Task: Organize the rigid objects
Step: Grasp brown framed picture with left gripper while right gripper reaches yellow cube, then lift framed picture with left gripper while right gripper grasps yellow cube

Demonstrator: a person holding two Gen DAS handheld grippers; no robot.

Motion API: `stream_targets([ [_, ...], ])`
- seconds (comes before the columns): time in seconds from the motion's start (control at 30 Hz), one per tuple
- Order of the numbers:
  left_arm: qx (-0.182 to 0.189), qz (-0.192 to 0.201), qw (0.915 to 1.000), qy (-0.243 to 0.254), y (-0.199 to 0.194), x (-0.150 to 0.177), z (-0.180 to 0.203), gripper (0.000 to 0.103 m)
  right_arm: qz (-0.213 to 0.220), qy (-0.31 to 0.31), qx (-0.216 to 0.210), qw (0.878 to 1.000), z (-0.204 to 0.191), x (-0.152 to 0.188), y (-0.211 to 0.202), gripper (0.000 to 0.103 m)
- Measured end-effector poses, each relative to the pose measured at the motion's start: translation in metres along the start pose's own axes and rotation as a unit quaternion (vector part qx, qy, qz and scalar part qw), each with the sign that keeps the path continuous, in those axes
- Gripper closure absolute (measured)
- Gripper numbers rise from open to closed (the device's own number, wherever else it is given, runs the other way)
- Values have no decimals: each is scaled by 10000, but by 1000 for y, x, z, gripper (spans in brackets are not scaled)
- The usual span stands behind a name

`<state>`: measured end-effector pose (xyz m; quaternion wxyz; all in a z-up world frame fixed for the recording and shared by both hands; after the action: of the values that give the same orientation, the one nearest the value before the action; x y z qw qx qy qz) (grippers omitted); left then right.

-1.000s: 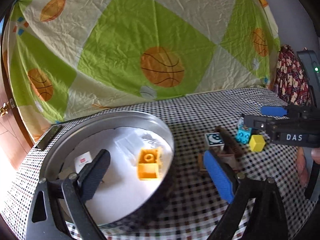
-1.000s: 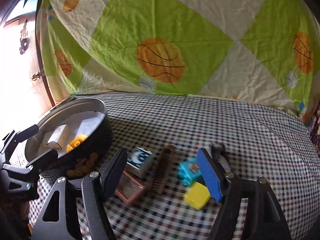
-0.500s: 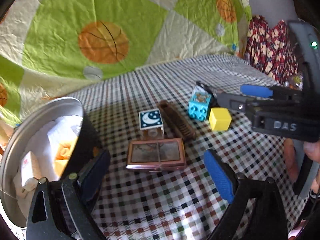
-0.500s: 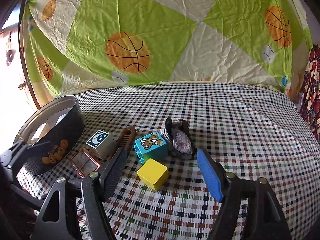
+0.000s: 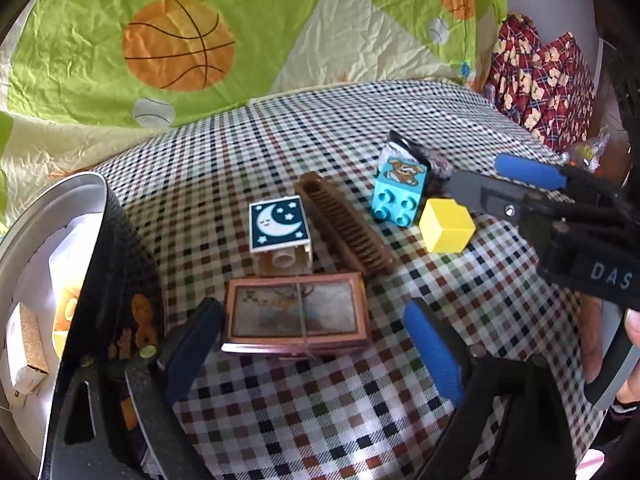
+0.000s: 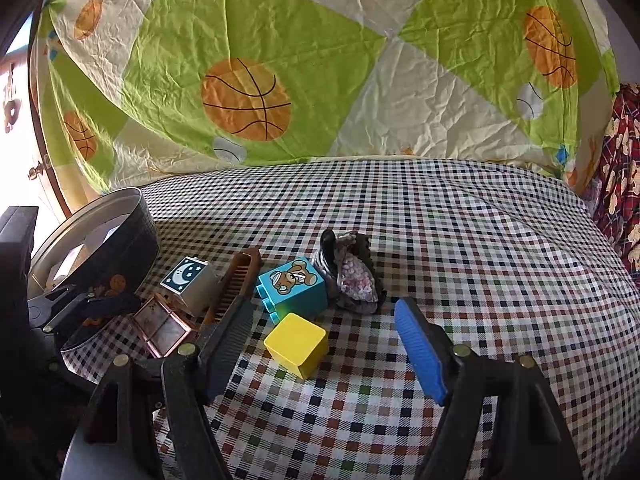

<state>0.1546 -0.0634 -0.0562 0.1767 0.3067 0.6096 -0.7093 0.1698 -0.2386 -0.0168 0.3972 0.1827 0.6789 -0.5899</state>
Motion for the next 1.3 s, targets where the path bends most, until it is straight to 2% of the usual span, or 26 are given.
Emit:
stream_targets([
  [0.1,208,12,9998,-21,-2,2,-1,10,-35,86,50,9999,4,0,1,28],
  [0.2,160,-130,9997,-116,4,1,-4,11,-102,130,88,9998,5,1,4,28],
  [0.27,147,-352,9989,-258,13,0,-8,18,-140,138,115,9997,6,1,5,27],
  [0.33,111,-307,9991,-285,11,1,-8,18,-156,142,145,9997,6,1,6,27],
  [0.43,7,-283,9991,-312,10,2,-8,26,-149,151,147,9997,6,0,5,27],
  [0.7,26,19,9993,-361,0,2,-13,26,-164,109,-63,9998,4,0,6,27],
  [0.87,-144,372,9986,-351,-13,2,-13,26,-414,-209,-153,9988,-10,-1,16,28],
  [1.3,-238,504,9979,-339,-17,1,-11,26,-856,-420,-142,9953,-16,3,35,28],
])
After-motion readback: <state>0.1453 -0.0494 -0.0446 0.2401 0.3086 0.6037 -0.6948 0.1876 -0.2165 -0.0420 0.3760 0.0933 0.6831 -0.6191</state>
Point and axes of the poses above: each gripper's, at about its wrist camera, not at the fingertips, and y roughly the way its jaws point, z to its right, x to its underside, the point moved 1 cm from there along y, roughly the way its jaws point, and after that the axes turned 6 degrees about -y, right-handed, at the moved point
